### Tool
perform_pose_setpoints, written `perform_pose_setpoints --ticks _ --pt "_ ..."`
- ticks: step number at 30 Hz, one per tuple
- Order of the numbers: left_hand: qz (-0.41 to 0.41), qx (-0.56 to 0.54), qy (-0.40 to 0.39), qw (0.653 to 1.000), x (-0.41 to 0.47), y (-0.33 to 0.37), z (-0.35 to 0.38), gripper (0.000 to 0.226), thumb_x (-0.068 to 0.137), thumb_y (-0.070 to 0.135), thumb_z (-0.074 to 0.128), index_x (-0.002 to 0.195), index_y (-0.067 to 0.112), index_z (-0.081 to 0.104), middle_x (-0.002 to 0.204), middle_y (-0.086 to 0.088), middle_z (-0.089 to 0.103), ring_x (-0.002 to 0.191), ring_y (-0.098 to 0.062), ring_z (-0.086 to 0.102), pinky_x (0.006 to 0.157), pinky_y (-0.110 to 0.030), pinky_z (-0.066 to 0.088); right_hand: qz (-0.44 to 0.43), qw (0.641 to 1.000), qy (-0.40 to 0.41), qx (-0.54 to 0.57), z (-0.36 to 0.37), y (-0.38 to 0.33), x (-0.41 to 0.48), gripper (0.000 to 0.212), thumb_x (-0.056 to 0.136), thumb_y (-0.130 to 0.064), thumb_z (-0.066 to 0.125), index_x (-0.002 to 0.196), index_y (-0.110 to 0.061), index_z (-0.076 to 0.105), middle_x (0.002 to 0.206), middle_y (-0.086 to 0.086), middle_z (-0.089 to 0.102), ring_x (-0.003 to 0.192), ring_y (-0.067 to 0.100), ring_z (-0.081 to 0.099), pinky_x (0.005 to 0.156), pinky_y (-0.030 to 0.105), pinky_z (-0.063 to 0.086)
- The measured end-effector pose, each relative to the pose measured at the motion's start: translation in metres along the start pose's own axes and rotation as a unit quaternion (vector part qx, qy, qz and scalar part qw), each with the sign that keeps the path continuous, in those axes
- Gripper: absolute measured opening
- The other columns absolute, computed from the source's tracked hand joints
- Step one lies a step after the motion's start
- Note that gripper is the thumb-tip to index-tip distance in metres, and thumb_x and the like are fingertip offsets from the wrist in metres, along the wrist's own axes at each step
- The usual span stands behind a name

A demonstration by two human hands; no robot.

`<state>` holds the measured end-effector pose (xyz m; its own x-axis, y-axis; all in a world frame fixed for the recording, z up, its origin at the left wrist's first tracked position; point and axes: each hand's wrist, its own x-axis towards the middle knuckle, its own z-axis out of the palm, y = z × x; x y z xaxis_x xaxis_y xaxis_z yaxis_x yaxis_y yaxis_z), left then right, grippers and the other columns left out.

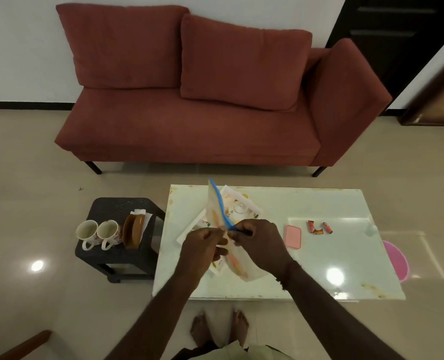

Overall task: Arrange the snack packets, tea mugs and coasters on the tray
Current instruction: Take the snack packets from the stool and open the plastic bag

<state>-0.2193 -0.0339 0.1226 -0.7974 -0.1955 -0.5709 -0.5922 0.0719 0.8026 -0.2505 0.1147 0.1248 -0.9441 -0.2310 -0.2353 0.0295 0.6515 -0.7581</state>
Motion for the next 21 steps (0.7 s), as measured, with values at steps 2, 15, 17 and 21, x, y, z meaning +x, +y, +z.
perform_pose_setpoints --ticks 2,15,17,21 --pt "0.020 0.003 -0.002 1.000 -0.003 -0.002 0.009 0.020 0.094 0.027 0.057 0.081 0.020 0.070 0.077 -0.002 0.076 0.070 -0.020 0.073 0.079 -0.044 0.059 -0.006 1.000 -0.003 -0.005 0.007 0.001 -0.004 0.017 0.093 -0.025 0.062 0.088 -0.021 0.077 0.072 -0.012 0.069 0.069 0.002 0.061 0.067 0.017 0.045" --pt "0.032 0.018 0.007 0.999 -0.003 0.010 0.014 0.023 0.093 0.024 0.061 0.071 0.028 0.063 0.072 0.002 0.072 0.065 -0.013 0.072 0.059 -0.021 0.057 0.185 0.924 -0.099 0.321 -0.003 0.008 -0.009 0.025 0.092 -0.028 0.067 0.099 -0.007 0.077 0.097 0.009 0.076 0.086 0.015 0.073 0.070 0.022 0.059" --pt "0.025 0.025 -0.002 0.999 -0.002 0.010 0.012 0.027 0.095 0.019 0.058 0.069 0.026 0.061 0.068 0.004 0.069 0.058 -0.009 0.070 0.053 -0.016 0.054 0.200 0.915 -0.103 0.335 0.001 0.010 -0.009 0.026 0.091 -0.029 0.067 0.099 -0.006 0.077 0.091 0.008 0.076 0.082 0.013 0.073 0.070 0.021 0.057" --pt "0.004 0.011 -0.031 0.999 0.001 0.005 0.005 0.015 0.096 0.019 0.057 0.086 0.012 0.067 0.073 -0.001 0.073 0.061 -0.012 0.073 0.058 -0.021 0.058 0.222 0.900 -0.066 0.370 0.006 0.011 -0.010 0.020 0.093 -0.022 0.064 0.091 -0.005 0.074 0.083 0.007 0.073 0.081 0.019 0.070 0.074 0.029 0.056"
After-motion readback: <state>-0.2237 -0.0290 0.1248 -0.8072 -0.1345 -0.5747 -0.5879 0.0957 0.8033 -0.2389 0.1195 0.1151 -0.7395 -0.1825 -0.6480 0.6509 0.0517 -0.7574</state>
